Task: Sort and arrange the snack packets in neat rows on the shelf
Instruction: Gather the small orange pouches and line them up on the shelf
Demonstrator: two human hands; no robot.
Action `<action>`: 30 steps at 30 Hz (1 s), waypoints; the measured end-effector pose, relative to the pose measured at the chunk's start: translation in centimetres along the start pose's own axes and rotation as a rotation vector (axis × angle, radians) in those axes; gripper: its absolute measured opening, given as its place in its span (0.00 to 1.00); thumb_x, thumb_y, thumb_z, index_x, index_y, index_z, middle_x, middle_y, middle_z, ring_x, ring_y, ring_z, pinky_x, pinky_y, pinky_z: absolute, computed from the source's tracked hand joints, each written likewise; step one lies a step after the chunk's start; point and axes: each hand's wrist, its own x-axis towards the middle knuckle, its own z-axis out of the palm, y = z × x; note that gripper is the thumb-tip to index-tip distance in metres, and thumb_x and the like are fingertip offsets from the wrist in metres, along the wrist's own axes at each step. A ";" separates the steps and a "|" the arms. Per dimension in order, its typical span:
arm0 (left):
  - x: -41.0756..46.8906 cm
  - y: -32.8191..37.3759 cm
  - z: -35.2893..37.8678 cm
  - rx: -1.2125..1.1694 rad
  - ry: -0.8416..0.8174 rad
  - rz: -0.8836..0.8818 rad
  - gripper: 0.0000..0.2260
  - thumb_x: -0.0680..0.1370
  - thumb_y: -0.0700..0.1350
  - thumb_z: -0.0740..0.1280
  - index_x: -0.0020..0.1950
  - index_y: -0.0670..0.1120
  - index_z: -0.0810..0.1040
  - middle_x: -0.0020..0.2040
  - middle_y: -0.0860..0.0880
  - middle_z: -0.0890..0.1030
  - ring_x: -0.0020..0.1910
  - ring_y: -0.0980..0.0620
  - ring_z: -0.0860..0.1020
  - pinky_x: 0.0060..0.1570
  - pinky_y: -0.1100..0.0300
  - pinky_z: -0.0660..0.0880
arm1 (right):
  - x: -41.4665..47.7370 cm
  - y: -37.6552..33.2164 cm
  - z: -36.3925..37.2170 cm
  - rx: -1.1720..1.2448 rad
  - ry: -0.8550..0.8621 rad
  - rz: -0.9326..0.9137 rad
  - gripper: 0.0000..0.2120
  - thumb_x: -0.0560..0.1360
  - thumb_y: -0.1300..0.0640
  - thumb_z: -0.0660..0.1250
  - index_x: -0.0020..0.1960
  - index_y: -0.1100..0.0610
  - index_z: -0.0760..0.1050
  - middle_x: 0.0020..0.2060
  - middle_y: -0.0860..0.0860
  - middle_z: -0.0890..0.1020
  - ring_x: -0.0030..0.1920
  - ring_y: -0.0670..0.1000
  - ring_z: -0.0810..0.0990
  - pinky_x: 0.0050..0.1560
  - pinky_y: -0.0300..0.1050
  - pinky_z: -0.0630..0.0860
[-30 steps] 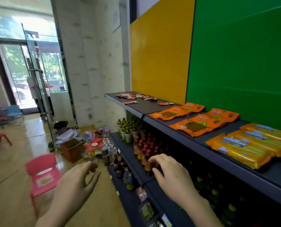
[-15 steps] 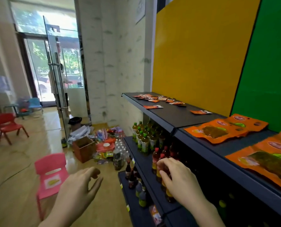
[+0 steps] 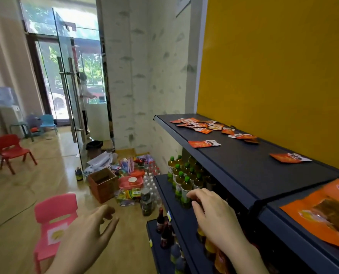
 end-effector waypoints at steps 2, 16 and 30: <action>2.4 -1.1 1.2 0.008 -0.027 -0.005 0.08 0.75 0.57 0.64 0.50 0.56 0.77 0.44 0.60 0.80 0.43 0.62 0.77 0.31 0.74 0.64 | 2.2 0.2 1.3 -0.010 0.003 0.008 0.12 0.80 0.51 0.53 0.61 0.42 0.68 0.58 0.37 0.74 0.60 0.40 0.71 0.53 0.36 0.66; 28.0 -11.4 5.5 -0.019 -0.005 0.329 0.08 0.75 0.58 0.62 0.50 0.57 0.75 0.43 0.59 0.80 0.41 0.62 0.77 0.33 0.70 0.72 | 22.9 -2.4 6.7 -0.065 0.204 0.214 0.11 0.79 0.54 0.57 0.58 0.45 0.73 0.55 0.39 0.76 0.58 0.42 0.74 0.55 0.39 0.72; 46.0 -10.1 12.9 -0.262 -0.010 0.544 0.07 0.75 0.51 0.66 0.48 0.50 0.79 0.41 0.55 0.81 0.36 0.58 0.77 0.32 0.66 0.72 | 35.4 3.3 5.6 -0.249 0.180 0.615 0.12 0.78 0.54 0.58 0.60 0.50 0.74 0.60 0.49 0.77 0.61 0.53 0.74 0.59 0.49 0.71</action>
